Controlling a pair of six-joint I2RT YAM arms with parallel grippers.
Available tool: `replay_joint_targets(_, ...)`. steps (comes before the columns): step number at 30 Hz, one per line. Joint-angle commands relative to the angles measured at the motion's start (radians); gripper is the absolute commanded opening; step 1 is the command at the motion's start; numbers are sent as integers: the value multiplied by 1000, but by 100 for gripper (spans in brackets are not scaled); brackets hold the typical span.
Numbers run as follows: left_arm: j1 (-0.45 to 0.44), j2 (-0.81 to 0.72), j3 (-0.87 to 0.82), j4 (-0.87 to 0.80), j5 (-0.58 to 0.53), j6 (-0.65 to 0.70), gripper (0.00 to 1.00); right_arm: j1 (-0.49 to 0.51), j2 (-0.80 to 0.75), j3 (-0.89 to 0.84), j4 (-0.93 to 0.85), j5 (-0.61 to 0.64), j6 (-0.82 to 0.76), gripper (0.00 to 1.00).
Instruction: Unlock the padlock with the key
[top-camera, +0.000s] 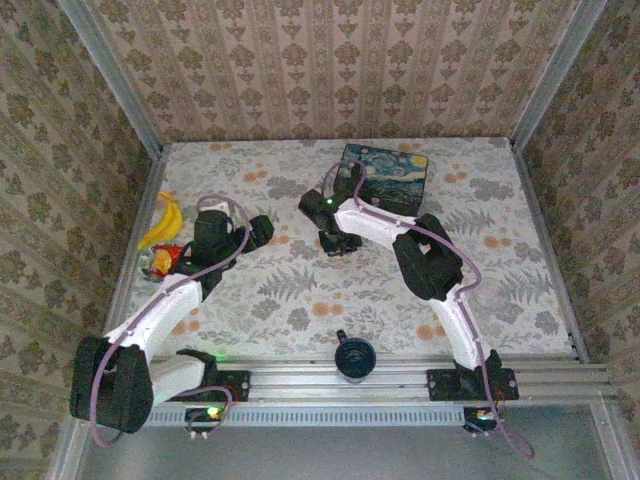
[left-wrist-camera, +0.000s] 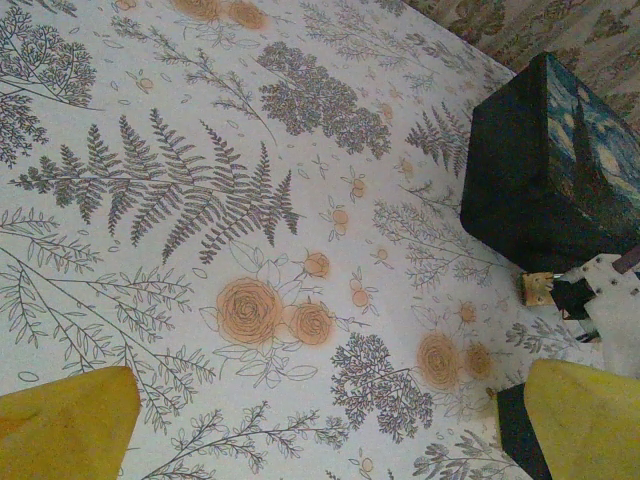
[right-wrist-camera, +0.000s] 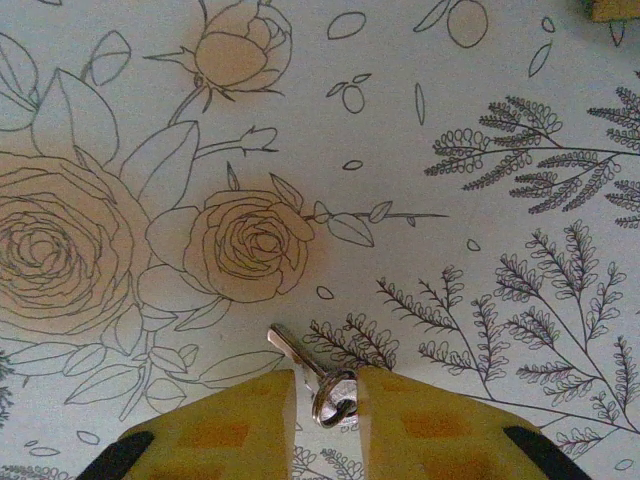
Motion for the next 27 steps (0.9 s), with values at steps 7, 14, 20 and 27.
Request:
replay_joint_targets(7, 13, -10, -7, 30, 8, -20, 100, -1, 17, 7, -37, 48, 1, 12)
replay_joint_targets(14, 17, -29, -11, 18, 1, -19, 100, -2, -54, -31, -10, 65, -30, 0)
replay_joint_targets(20, 27, -52, -10, 12, 10, -12, 100, -1, -231, -151, 105, 28, -140, 0)
replay_joint_targets(27, 40, -85, 5, 21, 79, 29, 100, -2, -389, -174, 101, -48, -239, 0)
